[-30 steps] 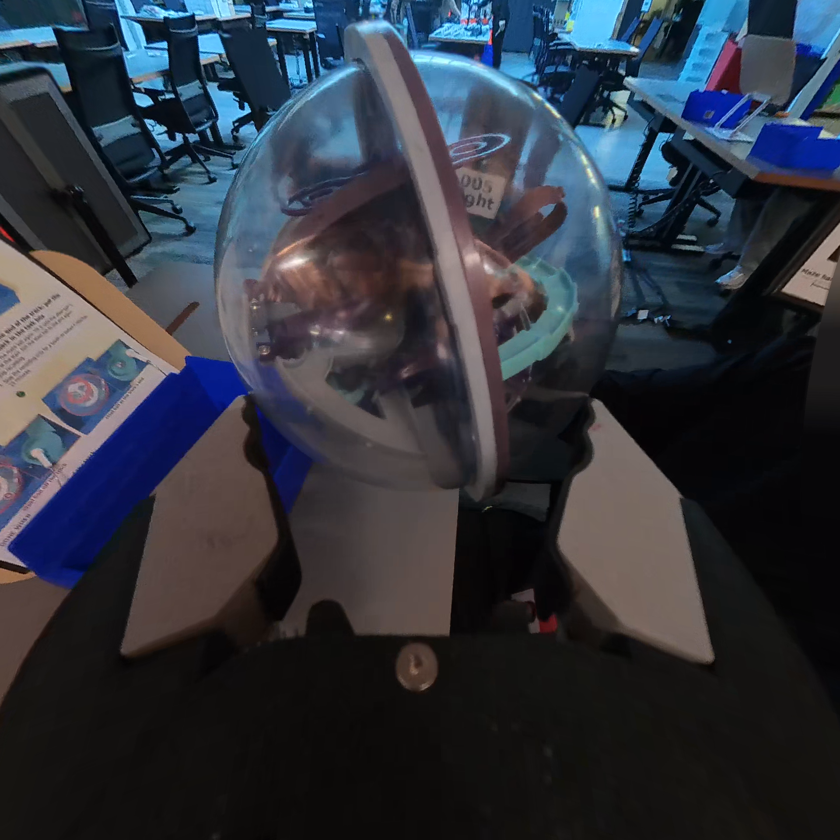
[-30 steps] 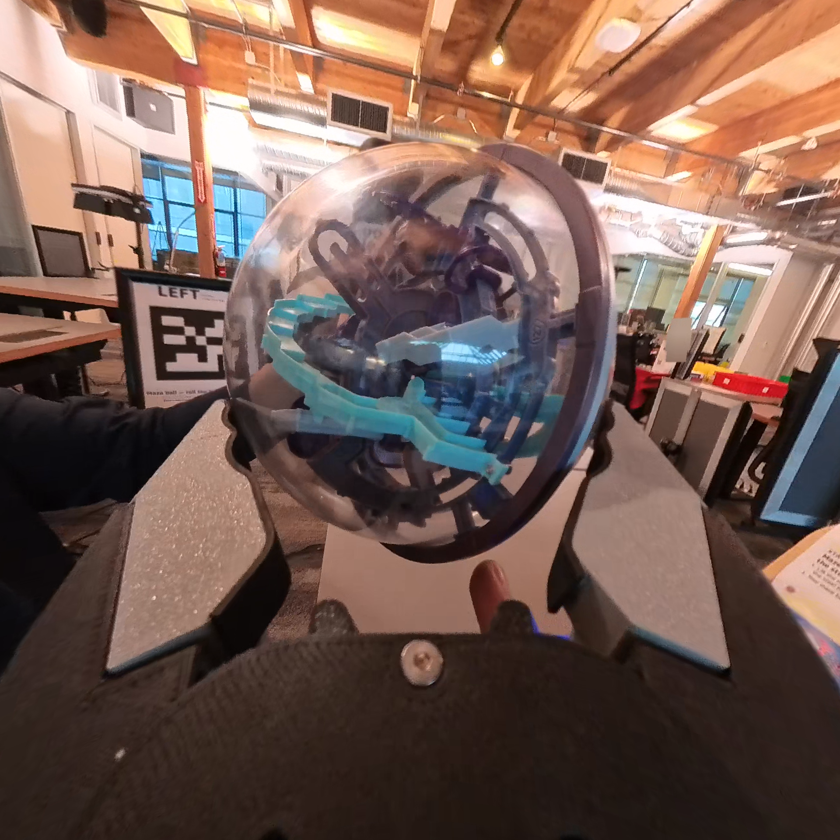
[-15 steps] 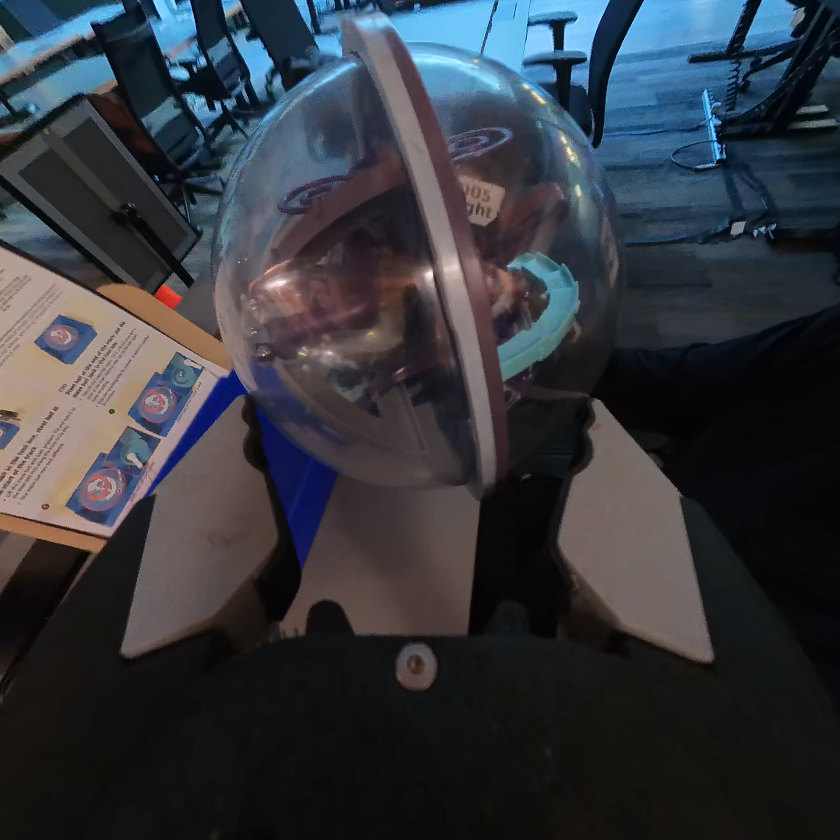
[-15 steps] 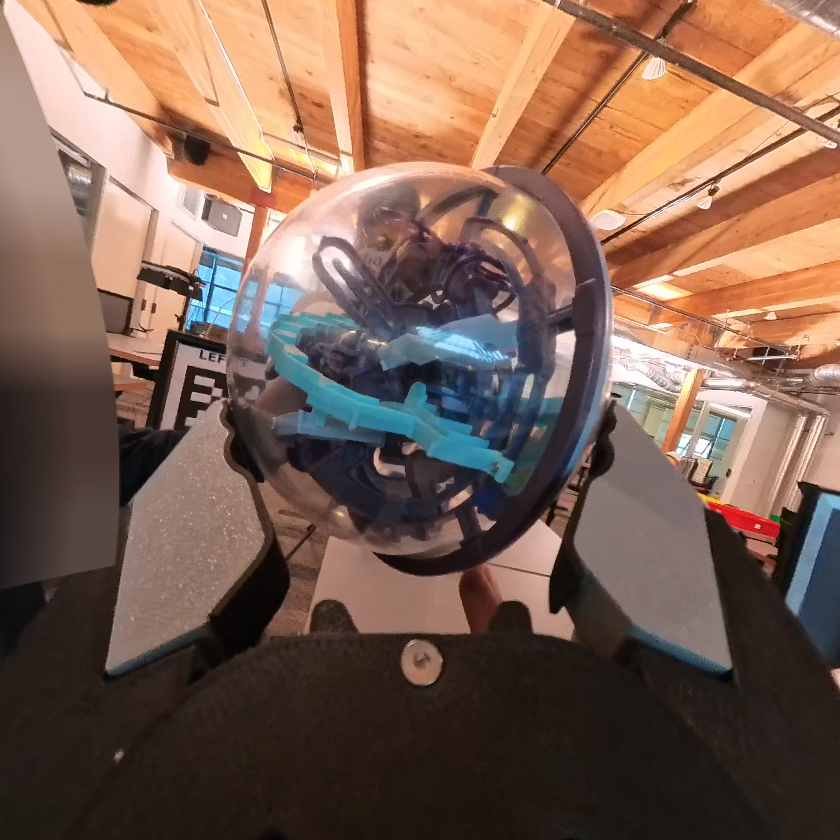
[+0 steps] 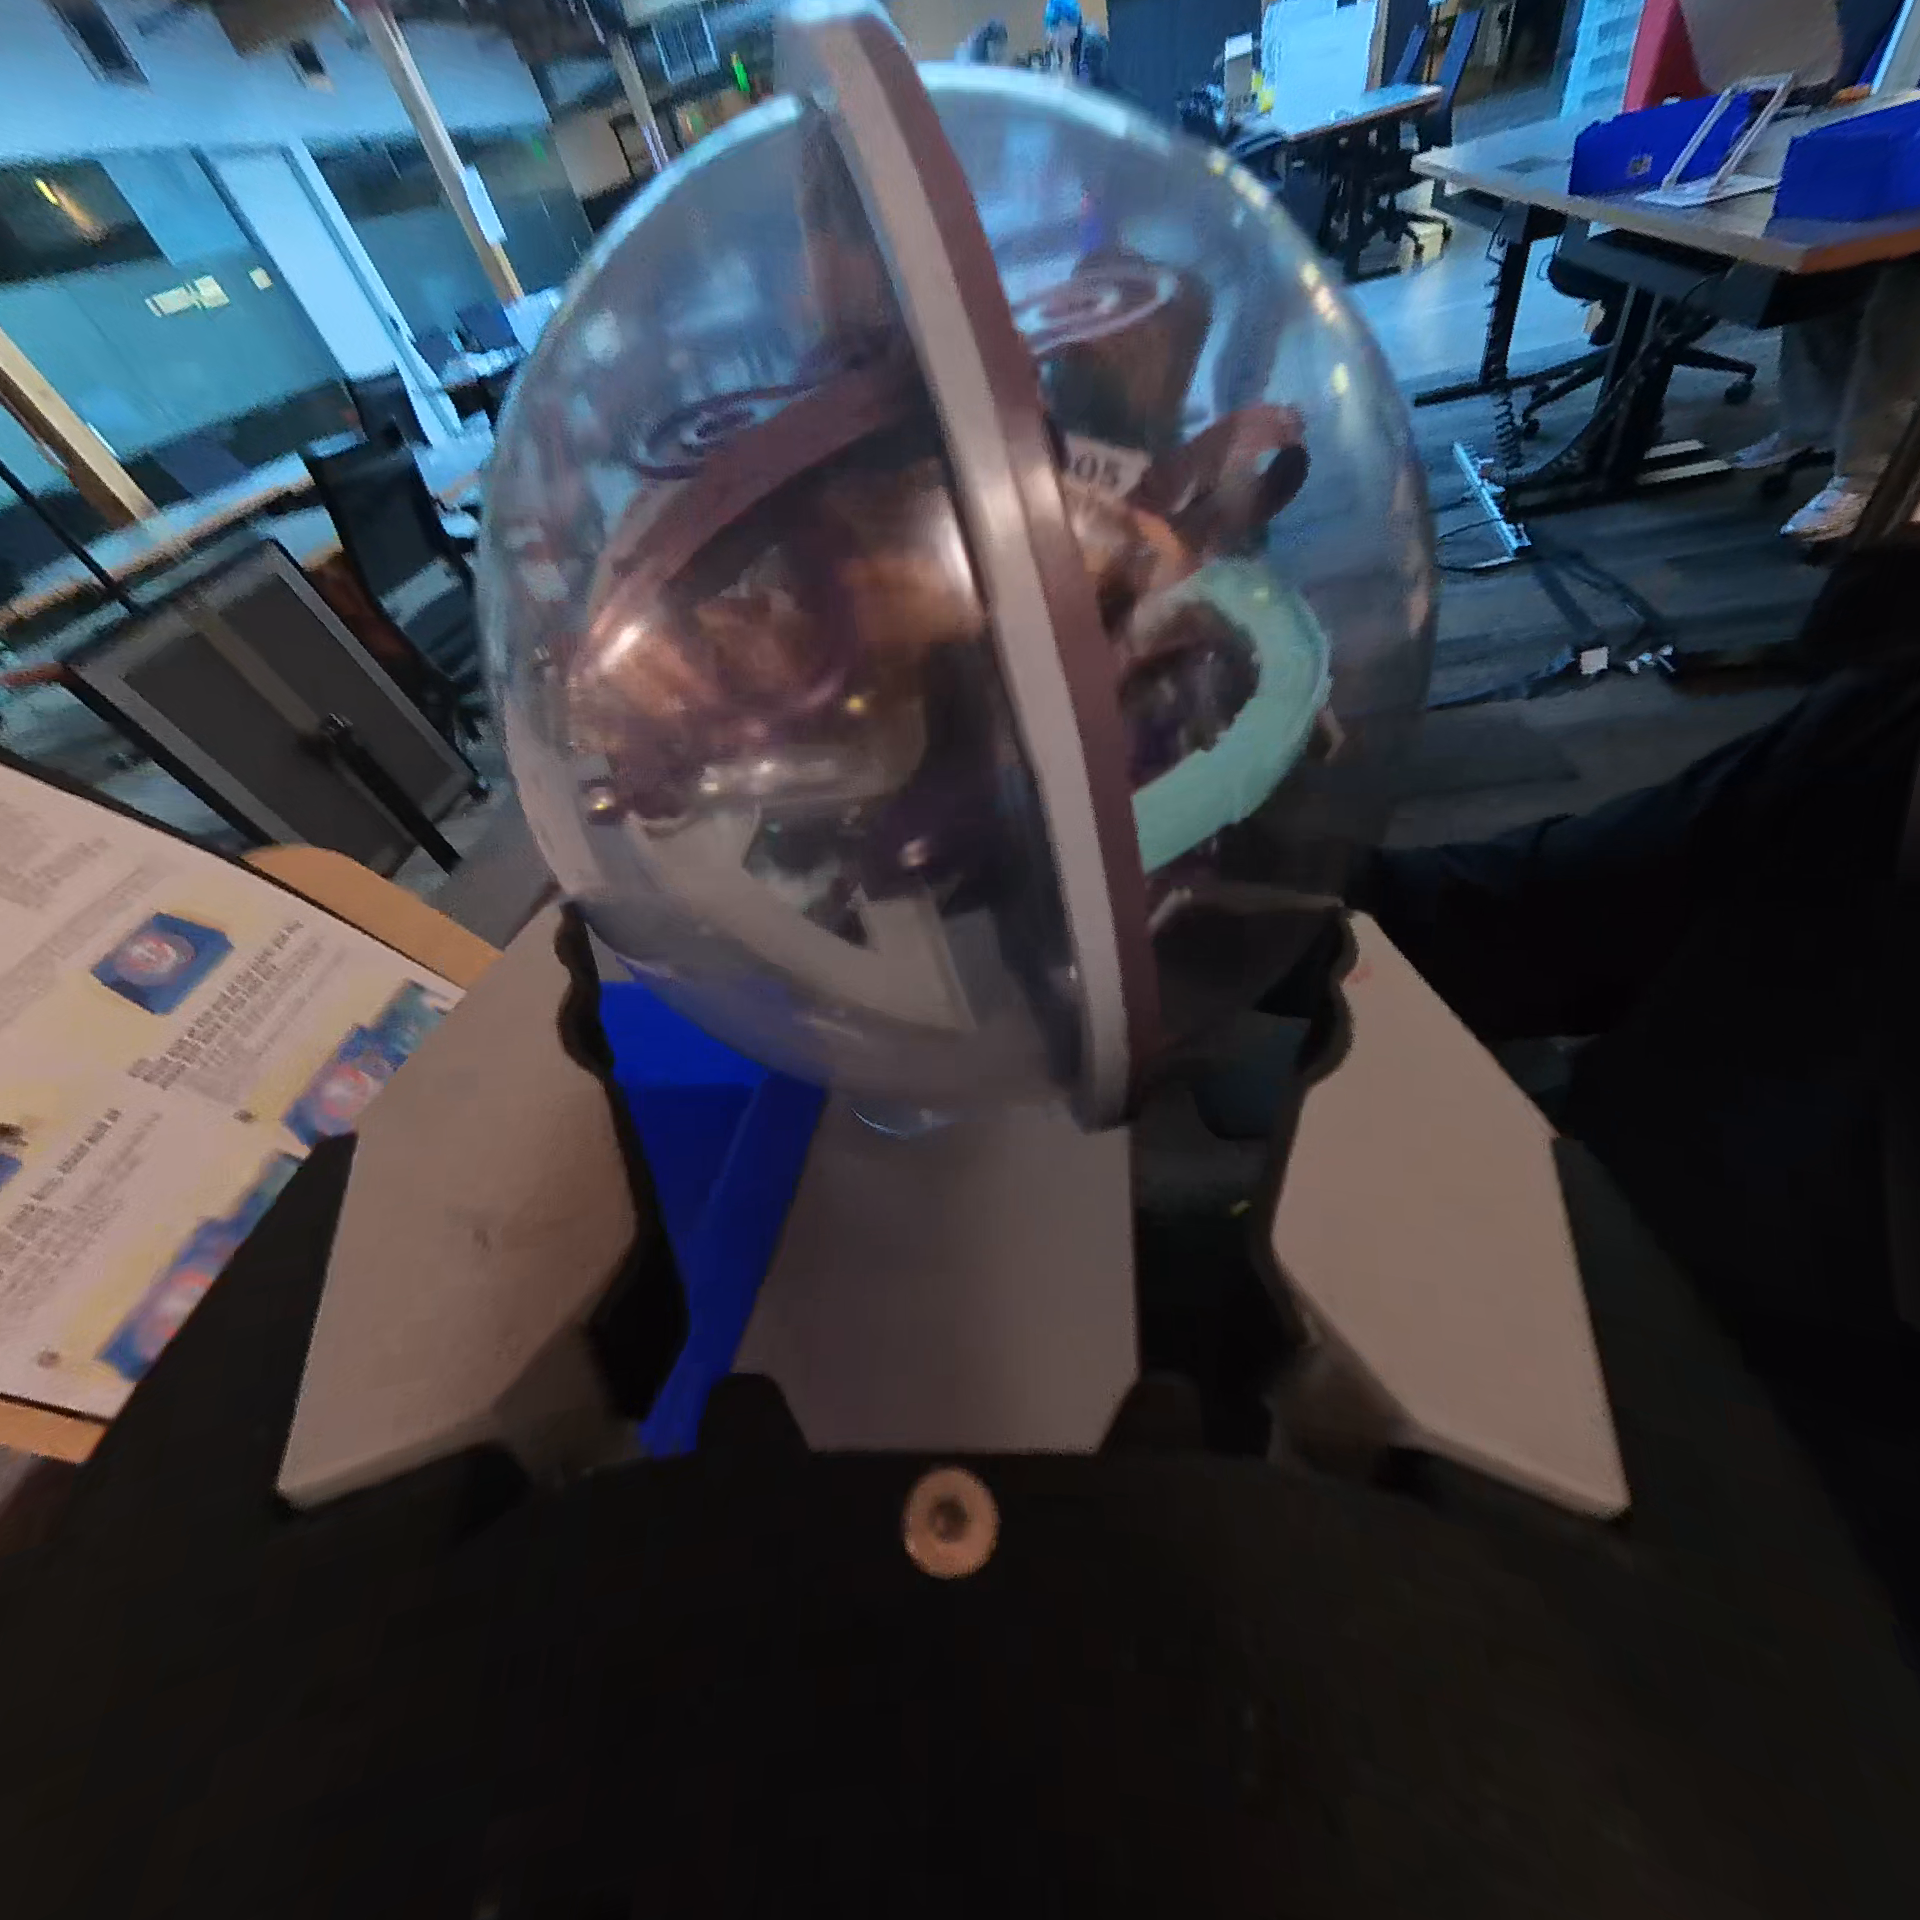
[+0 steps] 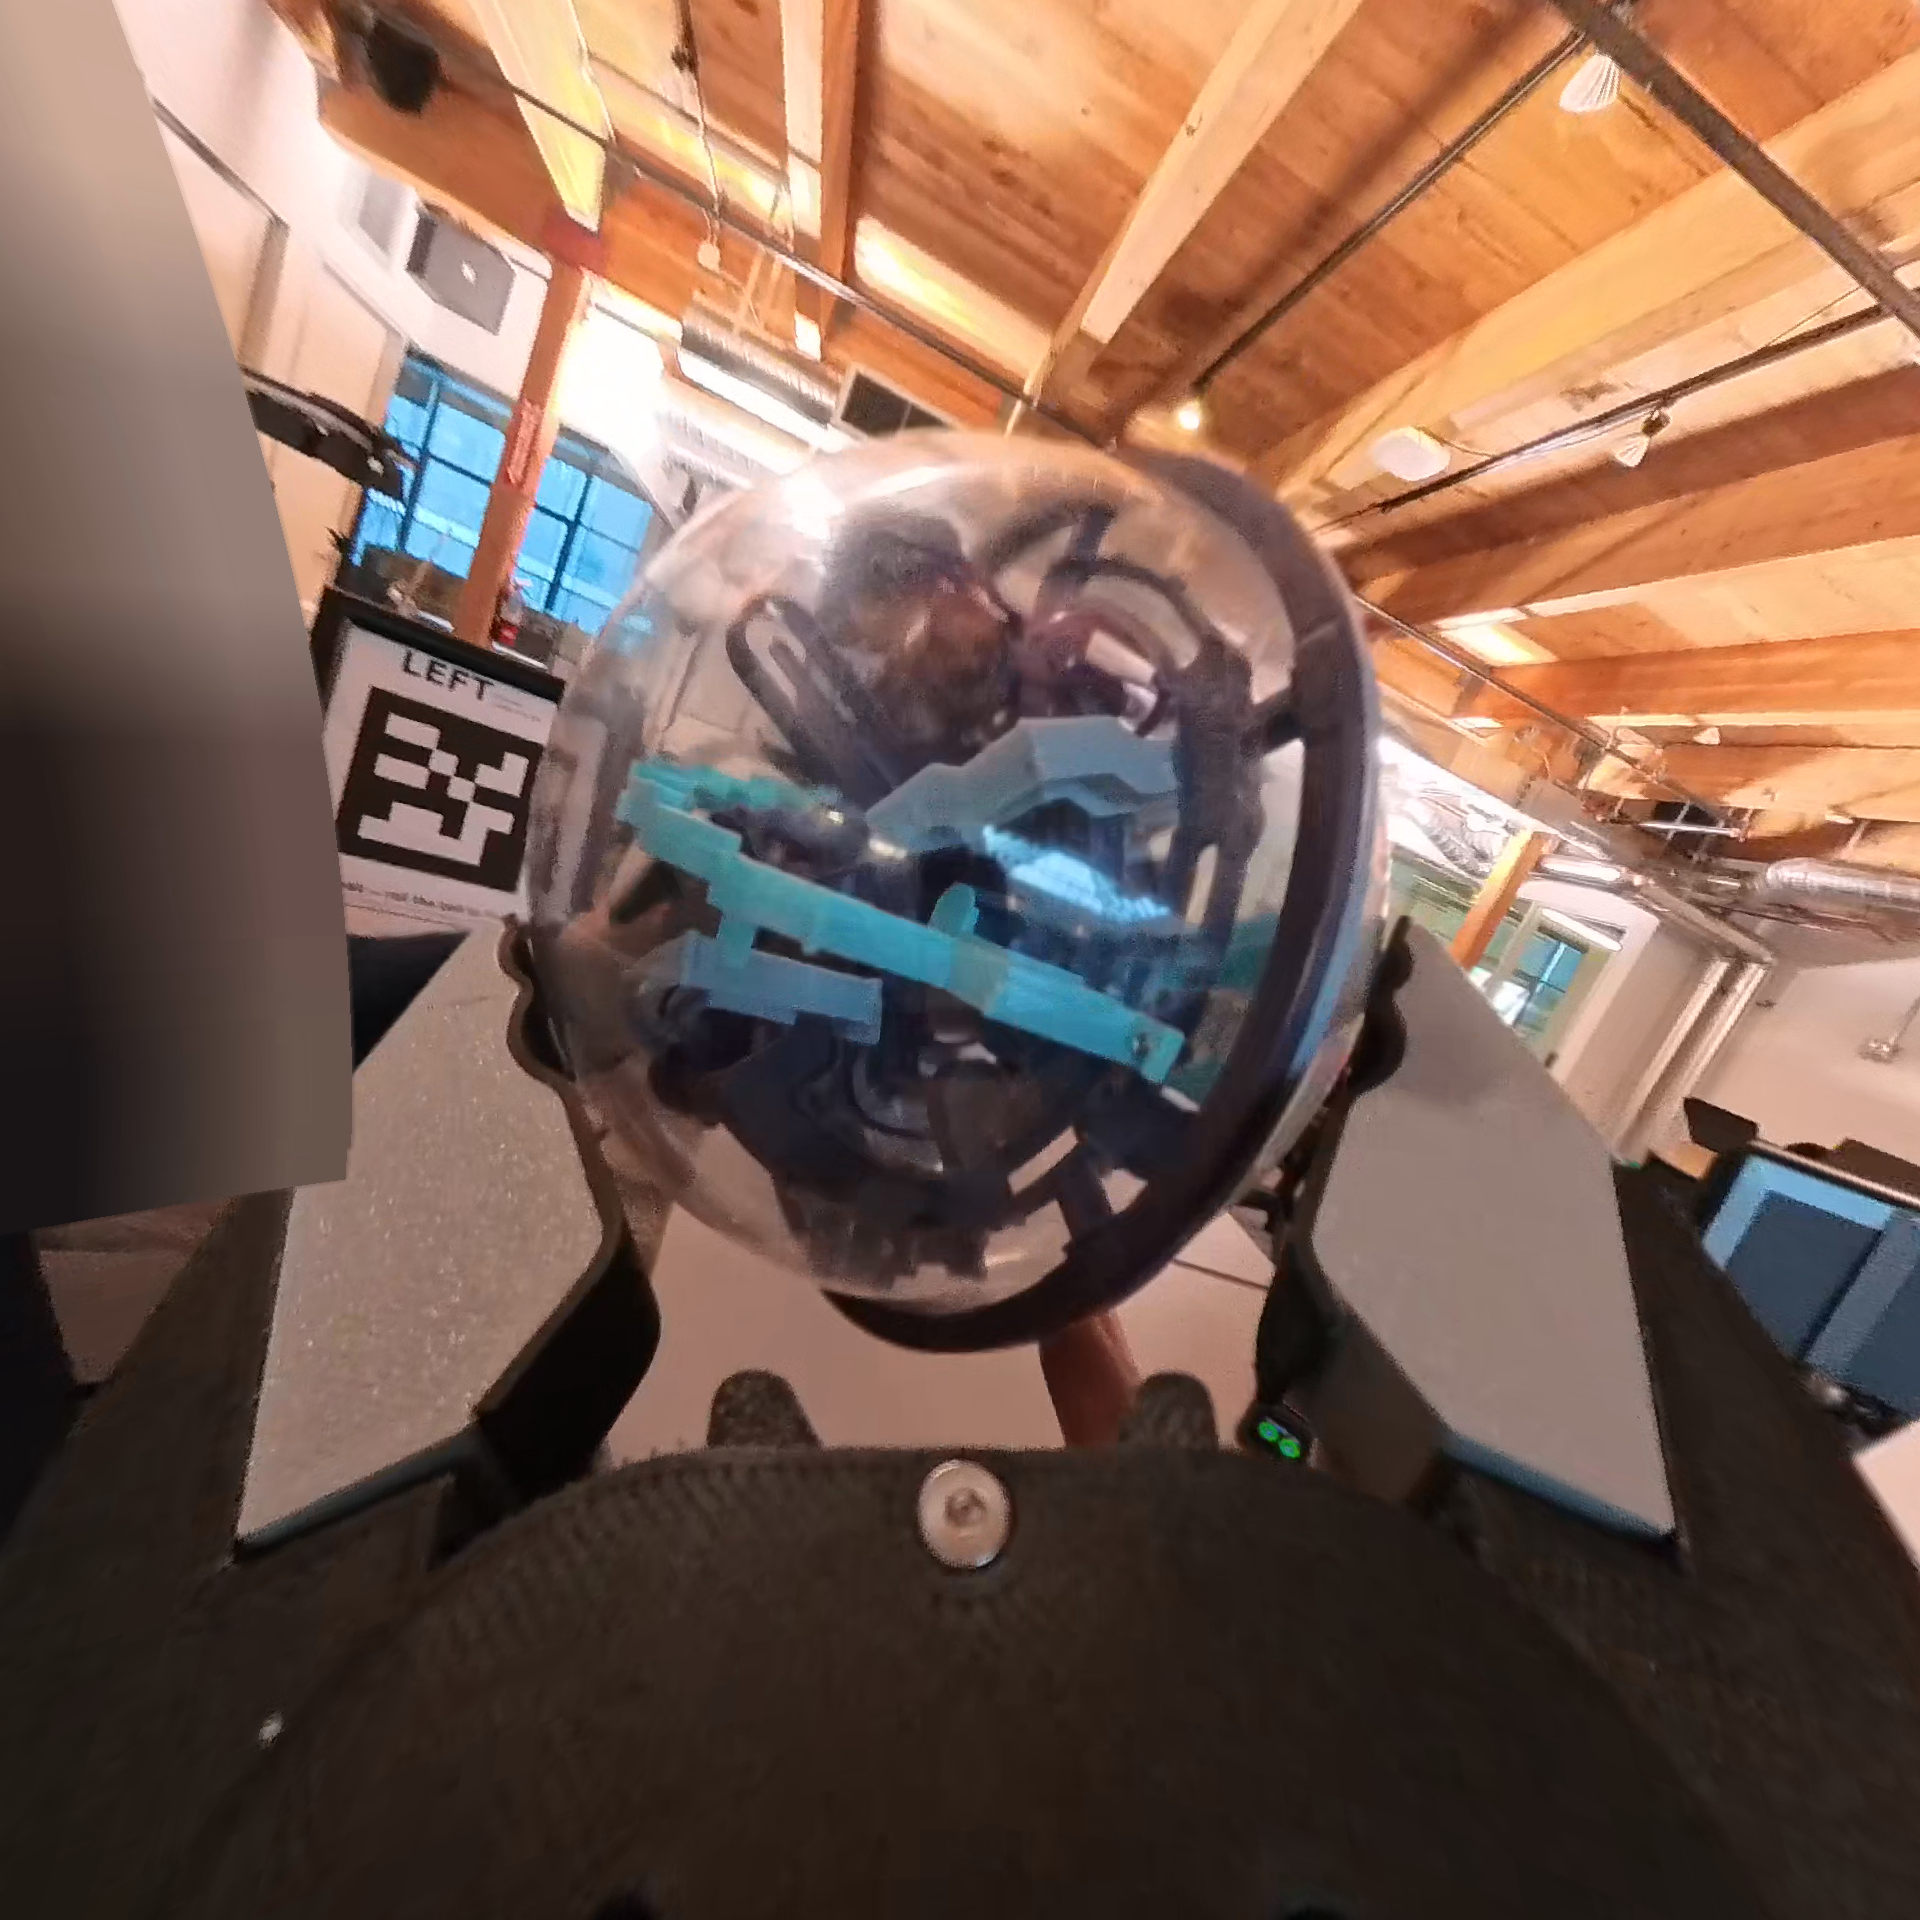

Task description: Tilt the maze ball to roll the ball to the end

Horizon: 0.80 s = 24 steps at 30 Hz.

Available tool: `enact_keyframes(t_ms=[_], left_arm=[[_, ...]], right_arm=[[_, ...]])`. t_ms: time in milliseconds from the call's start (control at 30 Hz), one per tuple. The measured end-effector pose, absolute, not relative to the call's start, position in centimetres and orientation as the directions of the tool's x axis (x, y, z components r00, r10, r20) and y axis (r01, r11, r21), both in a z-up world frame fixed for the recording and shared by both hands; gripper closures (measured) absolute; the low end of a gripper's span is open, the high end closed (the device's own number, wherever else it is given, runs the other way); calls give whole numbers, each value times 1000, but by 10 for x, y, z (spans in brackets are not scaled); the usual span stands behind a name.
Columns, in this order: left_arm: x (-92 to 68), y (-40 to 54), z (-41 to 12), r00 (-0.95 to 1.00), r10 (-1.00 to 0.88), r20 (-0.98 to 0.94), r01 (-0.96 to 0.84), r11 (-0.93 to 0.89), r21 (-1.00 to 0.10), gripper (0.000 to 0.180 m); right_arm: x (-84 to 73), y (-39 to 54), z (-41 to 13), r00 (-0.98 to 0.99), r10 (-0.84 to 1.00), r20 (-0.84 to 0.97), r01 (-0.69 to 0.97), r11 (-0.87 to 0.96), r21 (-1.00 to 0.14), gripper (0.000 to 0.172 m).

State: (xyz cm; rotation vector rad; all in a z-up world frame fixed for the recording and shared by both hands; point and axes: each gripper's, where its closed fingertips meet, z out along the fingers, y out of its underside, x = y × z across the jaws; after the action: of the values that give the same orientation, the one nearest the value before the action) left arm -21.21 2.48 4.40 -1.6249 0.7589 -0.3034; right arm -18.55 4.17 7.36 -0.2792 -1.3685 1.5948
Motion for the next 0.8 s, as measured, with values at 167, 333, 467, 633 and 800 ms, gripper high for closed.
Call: enact_keyframes(t_ms=[167,333,467,633,800], left_arm=[[-223,28,-16,764,-637,-97,-222,-119,-968,49],[-245,33,-98,782,-622,42,-130,-229,-965,48],[-257,36,-164,773,-609,175,-69,-356,-932,49],[-270,39,-206,737,-598,316,49,-419,-907,49],[-278,38,-230,743,-568,353,35,-494,-869,49]], right_arm=[[-199,45,22,-537,782,315,-380,109,-919,22],[-226,55,-63,-581,794,178,-206,69,-976,22],[-247,60,-114,-602,797,38,-55,6,-998,19],[-266,65,-160,-585,804,-110,125,-45,-991,19],[-275,67,-190,-578,796,-181,245,-42,-969,18]])
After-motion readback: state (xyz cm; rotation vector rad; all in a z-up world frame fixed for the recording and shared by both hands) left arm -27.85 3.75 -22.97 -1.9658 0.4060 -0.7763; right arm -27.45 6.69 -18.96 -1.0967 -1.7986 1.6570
